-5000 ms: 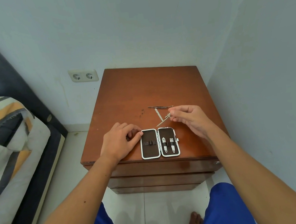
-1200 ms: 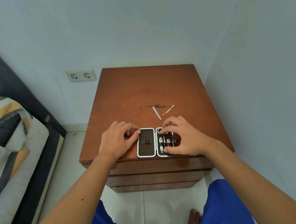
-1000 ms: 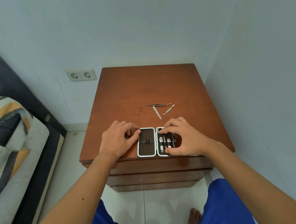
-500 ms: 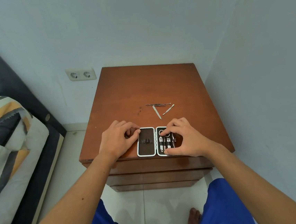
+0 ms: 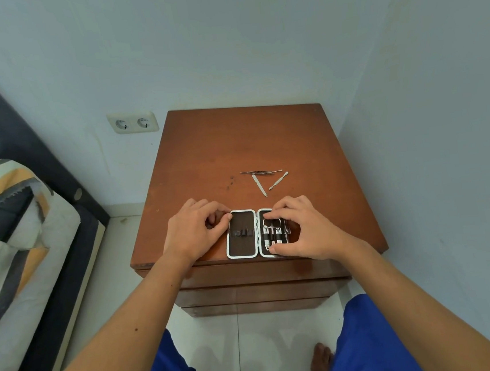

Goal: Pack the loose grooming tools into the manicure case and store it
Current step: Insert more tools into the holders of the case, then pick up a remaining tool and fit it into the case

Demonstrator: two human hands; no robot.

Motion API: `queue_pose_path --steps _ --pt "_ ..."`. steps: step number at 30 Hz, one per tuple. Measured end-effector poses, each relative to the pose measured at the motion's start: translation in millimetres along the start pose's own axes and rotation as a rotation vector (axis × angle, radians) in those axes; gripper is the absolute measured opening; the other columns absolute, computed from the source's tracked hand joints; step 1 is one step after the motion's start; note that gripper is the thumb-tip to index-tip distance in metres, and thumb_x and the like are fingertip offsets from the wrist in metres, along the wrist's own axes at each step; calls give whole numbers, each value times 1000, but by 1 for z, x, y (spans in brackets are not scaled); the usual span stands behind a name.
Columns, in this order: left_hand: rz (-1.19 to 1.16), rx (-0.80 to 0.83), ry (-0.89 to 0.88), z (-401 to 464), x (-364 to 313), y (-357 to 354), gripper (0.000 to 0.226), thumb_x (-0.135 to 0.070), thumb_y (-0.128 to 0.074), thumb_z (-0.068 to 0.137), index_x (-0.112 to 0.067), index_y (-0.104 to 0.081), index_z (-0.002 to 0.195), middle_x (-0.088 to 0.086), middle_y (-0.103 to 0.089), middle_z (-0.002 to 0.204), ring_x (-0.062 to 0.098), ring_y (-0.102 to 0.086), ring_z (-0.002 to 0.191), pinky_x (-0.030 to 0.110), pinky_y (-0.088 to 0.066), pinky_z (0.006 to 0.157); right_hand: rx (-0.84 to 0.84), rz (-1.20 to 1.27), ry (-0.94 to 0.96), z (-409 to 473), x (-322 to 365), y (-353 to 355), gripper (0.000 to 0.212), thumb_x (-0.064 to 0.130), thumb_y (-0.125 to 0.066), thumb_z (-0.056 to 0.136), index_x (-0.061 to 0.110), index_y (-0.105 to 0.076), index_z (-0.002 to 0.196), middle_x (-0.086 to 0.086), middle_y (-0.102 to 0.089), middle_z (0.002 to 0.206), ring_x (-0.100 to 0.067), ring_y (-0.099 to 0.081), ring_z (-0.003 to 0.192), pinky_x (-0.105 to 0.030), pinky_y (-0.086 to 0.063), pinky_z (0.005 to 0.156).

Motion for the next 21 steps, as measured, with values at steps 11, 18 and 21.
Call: queue_pose_path --steps 11,18,21 --pt "-2 12 2 1 1 0 14 -53 -64 99 -46 -73 106 -16 -58 79 7 -52 86 30 -50 62 -293 86 -104 40 -4 21 16 33 -79 90 31 -80 106 16 -69 101 -11 -59 96 -30 -48 88" --pt "-4 3 10 1 2 -1 12 -55 -64 98 -47 -72 104 -16 -56 77 6 -50 84 31 -51 62 -304 -17 -184 95 -13 22 13 24 -73 95 30 -81 103 7 -69 100 -21 -60 101 -34 -45 89" --pt "0 7 10 1 2 -2 14 -55 -64 98 -46 -72 105 -15 -57 78 7 -50 85 31 -51 62 -315 -76 -215 113 -17 23 13 26 -71 96 28 -80 106 7 -64 99 -23 -61 105 -33 -40 90"
Point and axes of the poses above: each hand's wrist, its own z-axis towards the middle knuckle, its own y-axis out of the back of the hand, x = y × z, the point moved 1 cm from there along z, towards the middle knuckle
